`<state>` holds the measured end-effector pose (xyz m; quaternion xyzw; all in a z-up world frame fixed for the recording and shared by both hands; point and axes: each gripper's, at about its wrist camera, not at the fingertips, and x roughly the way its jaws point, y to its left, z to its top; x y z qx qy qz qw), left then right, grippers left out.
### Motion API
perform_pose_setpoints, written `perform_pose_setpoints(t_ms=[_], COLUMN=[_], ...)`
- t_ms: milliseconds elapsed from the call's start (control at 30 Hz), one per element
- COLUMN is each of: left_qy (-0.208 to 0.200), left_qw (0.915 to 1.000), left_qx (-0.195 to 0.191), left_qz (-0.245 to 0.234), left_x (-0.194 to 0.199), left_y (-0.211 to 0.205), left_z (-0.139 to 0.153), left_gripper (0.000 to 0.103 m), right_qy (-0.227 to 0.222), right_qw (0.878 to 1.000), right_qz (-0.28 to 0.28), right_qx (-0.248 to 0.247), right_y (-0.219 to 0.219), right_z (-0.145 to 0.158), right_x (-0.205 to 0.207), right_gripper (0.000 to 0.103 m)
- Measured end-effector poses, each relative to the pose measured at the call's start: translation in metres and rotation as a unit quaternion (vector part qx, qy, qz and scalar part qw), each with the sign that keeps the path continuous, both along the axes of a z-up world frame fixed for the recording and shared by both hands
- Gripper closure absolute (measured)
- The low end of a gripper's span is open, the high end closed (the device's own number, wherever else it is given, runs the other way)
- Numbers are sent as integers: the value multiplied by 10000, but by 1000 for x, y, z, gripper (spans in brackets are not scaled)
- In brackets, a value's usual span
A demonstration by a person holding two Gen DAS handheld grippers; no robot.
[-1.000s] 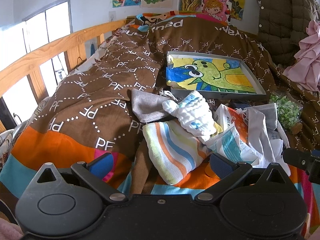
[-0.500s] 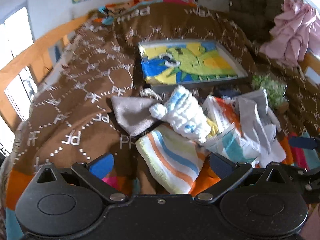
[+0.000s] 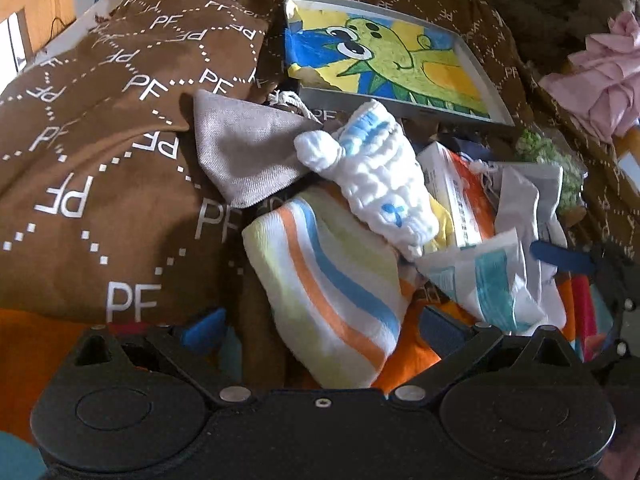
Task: Organize soft objects
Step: 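Grasp the striped towel with the left tool while the right tool grasps the blue-print white bag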
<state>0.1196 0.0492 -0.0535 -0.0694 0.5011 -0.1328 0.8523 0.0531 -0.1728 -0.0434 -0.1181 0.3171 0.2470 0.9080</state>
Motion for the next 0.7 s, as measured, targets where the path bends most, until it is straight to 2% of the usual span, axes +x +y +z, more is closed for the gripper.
perform_pose_setpoints(t_ms=[100, 167, 267, 333, 467, 567, 700], left_qy=[-7, 102, 351, 218, -228, -184, -102], left_qw=[9999, 9998, 9987, 9991, 9994, 9993, 9989], left_qx=[-130, -149, -349, -342, -253, -307, -448], left_qz=[47, 58, 113, 148, 16, -71, -34], left_x=[7, 13, 18, 16, 9, 9, 10], left_y=[3, 3, 5, 5, -1, -3, 0], left_z=[-7, -13, -22, -20, -8, -9, -13], left_gripper=[3, 6, 17, 25, 35, 42, 42], right_qy=[92, 182, 368, 418, 399, 385, 414], right_qw=[9999, 9998, 9991, 9989, 9989, 9990, 9988], right_qz=[-10, -33, -11, 12, 44, 19, 18], right_qx=[51, 90, 203, 223, 241, 242, 274], right_y=[-1, -2, -5, -5, -4, -4, -4], right_z=[-1, -3, -6, -7, -6, -6, -6], right_x=[4, 7, 11, 12, 10, 10, 11], right_gripper=[0, 1, 4, 11, 17, 19, 23])
